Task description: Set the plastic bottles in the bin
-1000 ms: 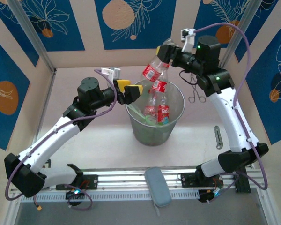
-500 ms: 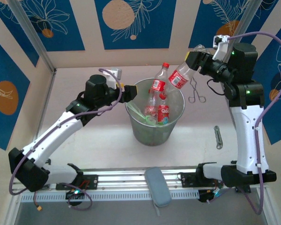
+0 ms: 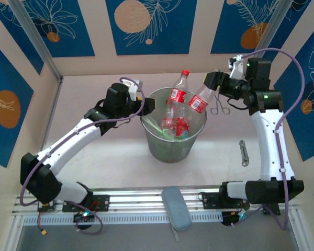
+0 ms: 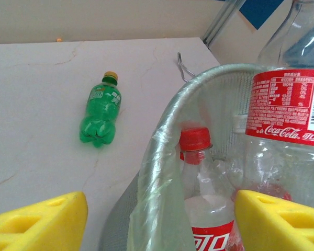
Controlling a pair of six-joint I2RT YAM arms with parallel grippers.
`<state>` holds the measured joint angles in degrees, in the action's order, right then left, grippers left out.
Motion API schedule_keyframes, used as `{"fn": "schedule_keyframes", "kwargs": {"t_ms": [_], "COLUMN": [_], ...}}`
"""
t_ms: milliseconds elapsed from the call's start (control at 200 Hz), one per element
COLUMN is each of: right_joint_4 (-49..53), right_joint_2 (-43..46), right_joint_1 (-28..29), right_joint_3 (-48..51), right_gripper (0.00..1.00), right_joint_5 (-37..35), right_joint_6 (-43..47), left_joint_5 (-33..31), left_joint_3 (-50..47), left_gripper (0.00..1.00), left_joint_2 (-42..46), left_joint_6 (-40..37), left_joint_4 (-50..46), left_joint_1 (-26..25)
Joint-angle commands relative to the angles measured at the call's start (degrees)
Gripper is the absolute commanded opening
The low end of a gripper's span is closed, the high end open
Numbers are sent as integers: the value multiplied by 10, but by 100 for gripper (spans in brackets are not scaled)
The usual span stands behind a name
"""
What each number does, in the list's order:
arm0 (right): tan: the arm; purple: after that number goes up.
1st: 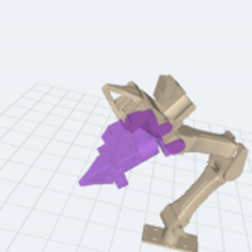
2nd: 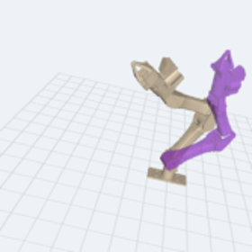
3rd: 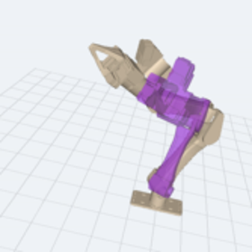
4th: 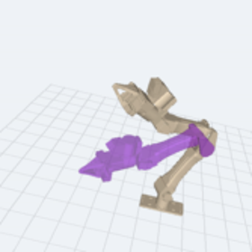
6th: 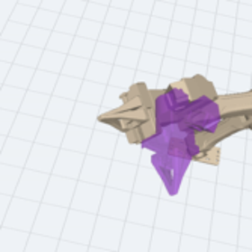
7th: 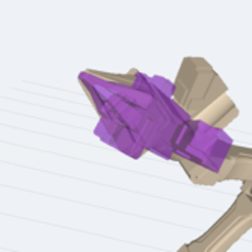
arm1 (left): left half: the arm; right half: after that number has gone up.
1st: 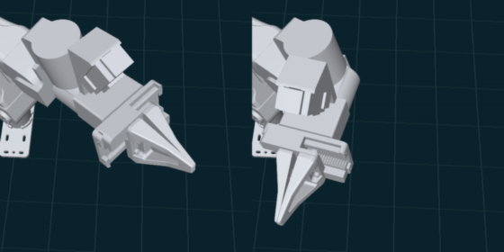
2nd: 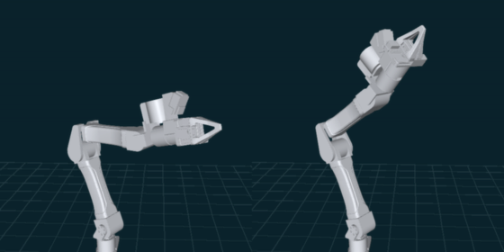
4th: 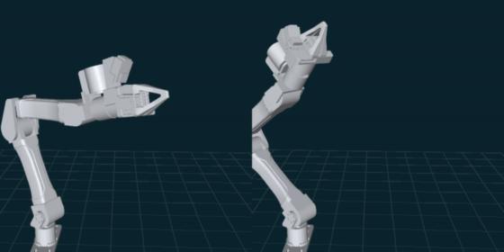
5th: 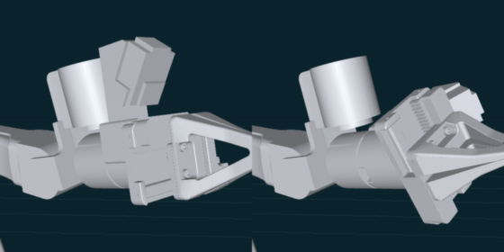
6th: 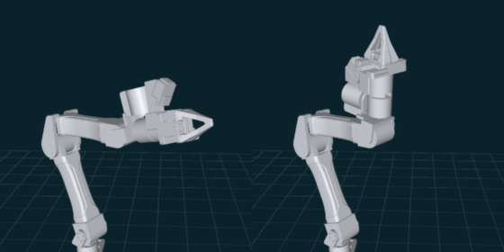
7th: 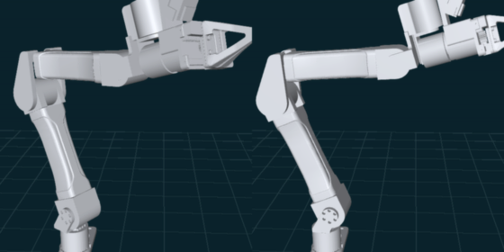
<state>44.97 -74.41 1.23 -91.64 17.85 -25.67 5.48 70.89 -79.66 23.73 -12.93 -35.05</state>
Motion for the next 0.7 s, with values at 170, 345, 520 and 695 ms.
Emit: {"fn": "schedule_keyframes", "kwargs": {"t_ms": [170, 345, 520, 695], "right_joint_4": [-38, -40, -19, 0], "right_joint_2": [-6, -1, 9, 22], "right_joint_1": [48, 53, 38, 9], "right_joint_3": [53, 76, 54, 33], "right_gripper": [67, 75, 79, 85], "right_joint_5": [20, 16, -2, -4], "right_joint_6": [-21, -23, -5, 10], "left_joint_5": [7, 6, 3, -8], "left_joint_3": [20, 24, 27, 24], "left_gripper": [66, 63, 59, 51], "left_joint_2": [-8, -15, -21, -22], "left_joint_6": [10, 14, 14, 14], "left_joint_4": [7, 9, 10, 16], "left_joint_1": [4, 5, 5, 4]}}
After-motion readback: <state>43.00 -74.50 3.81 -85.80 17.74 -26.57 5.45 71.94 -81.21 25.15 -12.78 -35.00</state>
